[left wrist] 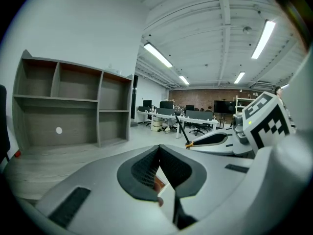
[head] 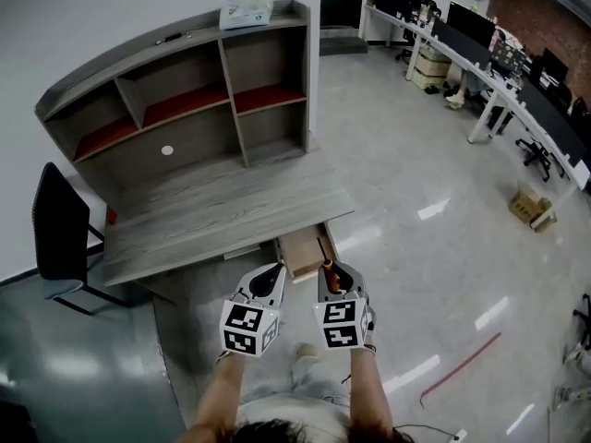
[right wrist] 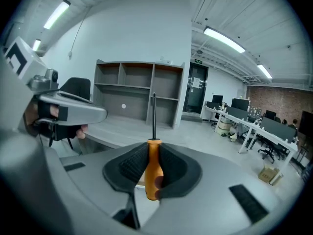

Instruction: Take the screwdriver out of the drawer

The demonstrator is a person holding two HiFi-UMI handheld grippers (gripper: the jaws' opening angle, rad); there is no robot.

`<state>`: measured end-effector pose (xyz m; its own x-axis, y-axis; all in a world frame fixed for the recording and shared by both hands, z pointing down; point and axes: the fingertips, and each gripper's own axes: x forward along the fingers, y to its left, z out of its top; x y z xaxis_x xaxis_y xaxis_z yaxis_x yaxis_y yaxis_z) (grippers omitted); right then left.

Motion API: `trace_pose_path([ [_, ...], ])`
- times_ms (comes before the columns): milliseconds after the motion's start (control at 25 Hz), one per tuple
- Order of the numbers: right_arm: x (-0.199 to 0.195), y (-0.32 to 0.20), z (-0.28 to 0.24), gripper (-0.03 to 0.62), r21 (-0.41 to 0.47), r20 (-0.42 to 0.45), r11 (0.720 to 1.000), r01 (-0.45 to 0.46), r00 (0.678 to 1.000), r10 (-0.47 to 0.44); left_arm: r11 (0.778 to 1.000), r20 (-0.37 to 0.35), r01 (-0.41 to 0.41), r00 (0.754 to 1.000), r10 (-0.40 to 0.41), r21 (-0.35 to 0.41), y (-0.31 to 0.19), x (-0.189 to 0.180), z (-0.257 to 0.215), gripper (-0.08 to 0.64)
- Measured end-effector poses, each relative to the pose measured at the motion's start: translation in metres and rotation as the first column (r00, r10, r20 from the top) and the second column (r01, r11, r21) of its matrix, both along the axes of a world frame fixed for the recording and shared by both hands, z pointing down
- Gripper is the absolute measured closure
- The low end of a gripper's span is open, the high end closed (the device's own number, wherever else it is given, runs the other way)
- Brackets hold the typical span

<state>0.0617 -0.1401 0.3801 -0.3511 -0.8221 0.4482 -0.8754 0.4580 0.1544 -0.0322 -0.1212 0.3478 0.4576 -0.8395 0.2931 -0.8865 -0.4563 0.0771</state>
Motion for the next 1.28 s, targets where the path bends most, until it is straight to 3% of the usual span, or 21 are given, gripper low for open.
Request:
trace_pose_path([
  [400, -0.005, 0.046, -0.044, 0.508, 0.12, -0.003, 0.992, -0.036, 0.999, 0.037, 0.998, -0.009, -0.037, 0.999, 0.038, 0.046, 0.039, -0.01, -0.03, 0.543],
  [1280, -0.012, 0.159, -0.103, 0.508, 0.272, 0.041, 0.958, -0.091, 0.996, 0.083, 0.992, -0.023, -0.055, 0.998, 0.058, 0.109, 0.139, -0.022, -0.063, 0.543],
])
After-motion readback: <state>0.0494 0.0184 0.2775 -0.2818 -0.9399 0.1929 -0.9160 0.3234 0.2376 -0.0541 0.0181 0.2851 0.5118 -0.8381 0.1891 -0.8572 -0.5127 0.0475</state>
